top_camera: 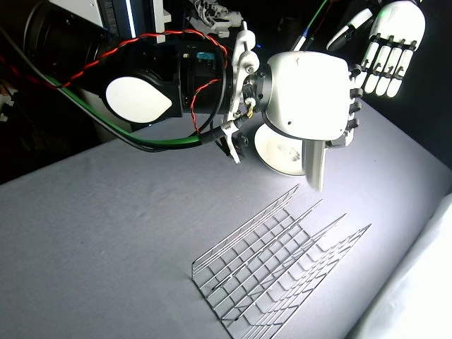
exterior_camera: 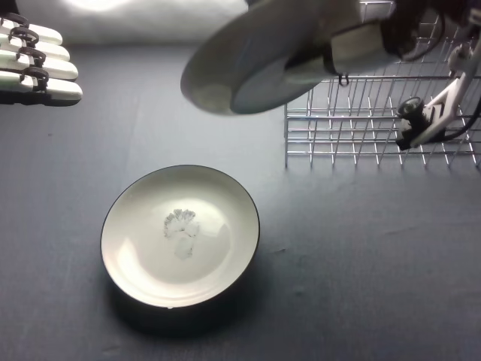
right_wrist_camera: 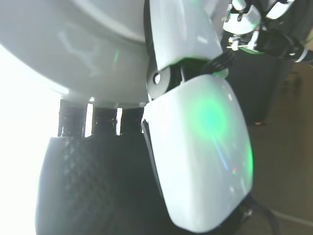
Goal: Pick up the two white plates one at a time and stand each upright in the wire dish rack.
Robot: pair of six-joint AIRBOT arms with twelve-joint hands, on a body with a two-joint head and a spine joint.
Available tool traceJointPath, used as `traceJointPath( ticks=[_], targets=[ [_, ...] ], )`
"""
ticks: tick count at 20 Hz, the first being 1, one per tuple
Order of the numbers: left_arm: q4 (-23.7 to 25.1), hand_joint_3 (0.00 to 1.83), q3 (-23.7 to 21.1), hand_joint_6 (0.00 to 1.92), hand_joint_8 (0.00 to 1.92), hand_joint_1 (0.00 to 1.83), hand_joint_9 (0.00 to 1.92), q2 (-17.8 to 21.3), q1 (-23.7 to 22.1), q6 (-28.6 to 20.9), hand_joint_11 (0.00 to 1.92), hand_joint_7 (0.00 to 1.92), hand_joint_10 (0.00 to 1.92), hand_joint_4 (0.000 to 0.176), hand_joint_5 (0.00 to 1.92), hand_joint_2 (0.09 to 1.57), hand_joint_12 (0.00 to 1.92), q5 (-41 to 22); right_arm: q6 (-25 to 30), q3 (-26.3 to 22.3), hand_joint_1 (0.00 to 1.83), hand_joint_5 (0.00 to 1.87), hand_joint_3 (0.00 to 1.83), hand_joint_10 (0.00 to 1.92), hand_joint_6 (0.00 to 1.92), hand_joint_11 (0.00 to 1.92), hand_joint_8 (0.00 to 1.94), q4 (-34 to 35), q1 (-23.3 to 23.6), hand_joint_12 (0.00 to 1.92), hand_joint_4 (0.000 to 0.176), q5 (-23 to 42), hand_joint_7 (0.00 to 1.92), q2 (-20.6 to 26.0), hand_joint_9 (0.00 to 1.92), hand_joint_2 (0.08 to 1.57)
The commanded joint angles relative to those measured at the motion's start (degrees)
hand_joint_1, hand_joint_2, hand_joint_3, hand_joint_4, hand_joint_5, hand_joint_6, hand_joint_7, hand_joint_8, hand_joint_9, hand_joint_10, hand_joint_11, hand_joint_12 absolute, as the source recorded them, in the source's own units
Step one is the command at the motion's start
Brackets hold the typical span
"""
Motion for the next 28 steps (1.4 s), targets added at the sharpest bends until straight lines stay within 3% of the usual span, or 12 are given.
traceJointPath(
  ticks=[1,3,10,12,13,15,16,17,19,22,28],
  targets=[
    [-4.6,0.0,0.4,0.0,0.0,0.0,0.0,0.0,-0.7,-0.4,0.0,0.0,0.0,0.0,0.0,1.06,0.0,-0.5,1.1,-0.1,1.49,0.97,0.0,0.92,0.98,0.89,0.66,2.7,1.7,1.48,0.0,7.3,1.08,0.3,1.02,1.07],
    [-3.5,0.0,0.5,0.0,0.0,0.0,0.0,-0.1,-0.7,-0.4,0.0,0.0,0.0,0.0,0.0,1.06,0.0,-0.8,1.1,0.0,1.49,0.94,0.0,0.98,1.05,0.87,0.77,6.6,3.0,1.51,0.0,5.5,1.01,0.3,0.96,1.09],
    [-2.8,0.0,2.6,0.0,0.0,0.0,0.0,-2.4,-0.4,0.2,0.0,0.0,0.0,0.0,0.0,1.06,0.0,-1.6,1.0,1.4,1.49,0.96,0.0,0.93,1.04,0.88,0.71,18.7,5.7,1.49,0.0,1.6,1.02,0.4,0.99,1.08],
    [-2.9,0.0,2.0,0.0,0.0,0.0,0.0,-2.6,0.3,0.4,0.0,0.0,0.0,0.0,0.0,1.05,0.0,-1.5,1.0,2.0,1.47,0.75,0.0,1.2,1.36,0.68,1.02,19.1,5.8,1.69,0.0,1.6,0.78,0.7,0.77,1.19],
    [-3.0,0.0,1.5,0.0,0.0,0.0,0.0,-2.6,0.9,0.9,0.0,0.0,0.0,0.0,0.0,1.05,0.0,-1.5,1.0,2.1,1.47,0.75,0.0,1.19,1.35,0.68,0.98,19.2,5.7,1.69,0.0,1.6,0.8,1.2,0.79,1.18],
    [-3.9,0.0,0.8,0.0,0.0,0.0,0.0,-2.7,2.7,1.9,0.0,0.0,0.0,0.0,0.0,1.06,0.0,-1.5,0.9,2.2,1.49,0.94,0.0,0.92,1.09,0.85,0.65,19.2,5.6,1.49,0.0,1.6,1.04,1.8,1.01,1.08],
    [-4.9,0.01,0.5,0.0,0.0,0.0,0.0,-2.8,4.5,2.5,0.0,0.0,0.0,0.0,0.0,1.07,0.0,-1.5,0.9,2.2,1.49,0.95,0.0,0.92,1.06,0.86,0.62,19.2,5.3,1.49,0.0,1.6,1.06,2.2,1.02,1.08],
    [-5.8,0.0,0.3,0.0,0.0,0.0,0.0,-2.9,5.8,2.9,0.0,0.0,0.0,0.0,0.0,1.07,0.0,-1.5,0.9,2.2,1.49,0.95,0.0,0.92,1.09,0.86,0.64,19.2,5.1,1.49,0.0,1.6,1.04,2.7,1.01,1.08],
    [-7.1,0.0,-0.2,0.0,0.0,0.0,0.0,-3.1,8.3,3.8,0.0,0.0,0.0,0.0,0.0,1.05,0.0,-1.5,0.8,2.2,1.48,0.78,0.0,1.16,1.28,0.72,0.94,19.1,4.6,1.66,0.0,1.7,0.84,3.8,0.82,1.16],
    [-9.4,0.0,-1.2,0.0,0.0,0.0,0.0,-3.3,11.3,5.1,0.0,0.0,0.0,0.0,0.0,1.05,0.0,-1.0,0.7,2.2,1.49,0.95,0.0,0.93,1.02,0.91,0.78,19.1,3.4,1.47,0.0,1.9,1.02,5.8,0.99,1.08],
    [-15.2,0.0,-3.2,0.0,0.0,0.0,0.0,-5.1,20.7,8.3,0.0,0.0,0.0,0.0,0.0,1.05,0.0,1.8,0.6,2.4,1.49,0.94,0.0,0.95,0.98,0.91,0.83,19.1,1.0,1.48,0.0,2.1,0.99,8.9,1.0,1.08]
  ],
)
